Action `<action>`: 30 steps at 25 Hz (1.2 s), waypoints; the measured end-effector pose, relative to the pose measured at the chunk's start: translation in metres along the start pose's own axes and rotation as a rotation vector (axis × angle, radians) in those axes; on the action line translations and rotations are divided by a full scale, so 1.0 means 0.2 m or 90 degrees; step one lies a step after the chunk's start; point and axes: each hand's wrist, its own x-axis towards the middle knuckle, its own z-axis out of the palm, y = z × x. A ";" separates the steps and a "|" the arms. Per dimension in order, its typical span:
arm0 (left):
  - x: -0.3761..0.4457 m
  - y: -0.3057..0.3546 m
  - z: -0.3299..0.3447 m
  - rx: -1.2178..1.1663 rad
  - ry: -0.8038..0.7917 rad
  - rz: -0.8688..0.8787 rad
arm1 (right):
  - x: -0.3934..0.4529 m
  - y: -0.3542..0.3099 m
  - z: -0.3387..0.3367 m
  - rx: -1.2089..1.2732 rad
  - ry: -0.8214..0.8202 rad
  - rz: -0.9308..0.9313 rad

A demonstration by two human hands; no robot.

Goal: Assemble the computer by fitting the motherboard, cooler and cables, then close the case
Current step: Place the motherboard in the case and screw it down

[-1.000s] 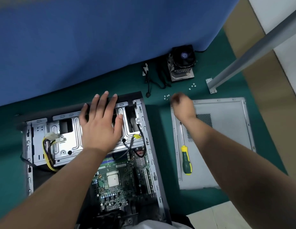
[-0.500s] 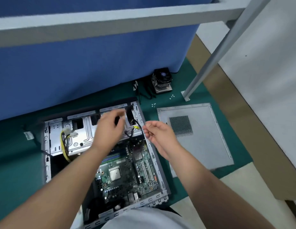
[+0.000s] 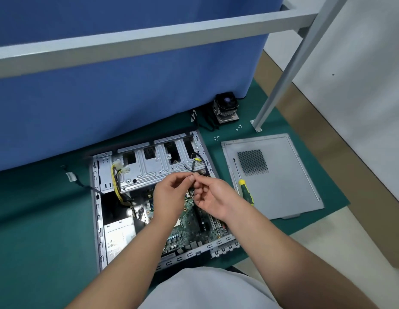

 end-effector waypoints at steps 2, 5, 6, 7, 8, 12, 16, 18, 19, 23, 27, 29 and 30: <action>-0.02 -0.01 0.01 0.001 0.017 -0.003 | -0.01 0.00 0.00 0.000 0.003 0.008; -0.03 -0.01 0.04 -0.031 0.032 -0.026 | -0.02 -0.01 -0.01 0.001 0.004 -0.002; -0.03 -0.01 0.05 -0.036 0.035 -0.033 | -0.02 -0.01 -0.01 -0.005 0.006 -0.013; -0.03 -0.01 0.07 -0.038 0.038 -0.038 | -0.02 -0.01 -0.01 -0.015 0.006 -0.025; -0.03 -0.02 0.08 -0.038 0.041 -0.040 | -0.02 -0.01 -0.01 -0.026 0.004 -0.036; -0.01 -0.02 0.08 -0.030 0.034 -0.047 | 0.00 -0.13 -0.14 -0.264 0.028 -0.184; 0.01 -0.03 0.05 -0.066 0.032 -0.077 | 0.12 -0.31 -0.50 -0.568 0.352 -0.323; 0.01 -0.04 0.04 -0.058 0.034 -0.094 | 0.22 -0.29 -0.68 -0.740 0.421 -0.190; 0.01 -0.04 0.04 -0.059 0.037 -0.105 | 0.27 -0.26 -0.74 -0.810 0.418 -0.108; 0.01 -0.07 0.01 -0.067 0.035 -0.129 | 0.36 -0.13 -0.85 -0.872 0.400 -0.030; 0.01 -0.08 0.01 -0.110 0.041 -0.149 | 0.36 -0.12 -0.88 -0.829 0.391 -0.099; 0.01 -0.07 -0.01 -0.176 0.047 -0.164 | 0.31 -0.15 -0.83 -0.740 0.360 -0.198; 0.01 -0.07 -0.02 -0.217 0.048 -0.173 | 0.26 -0.17 -0.79 -0.671 0.338 -0.261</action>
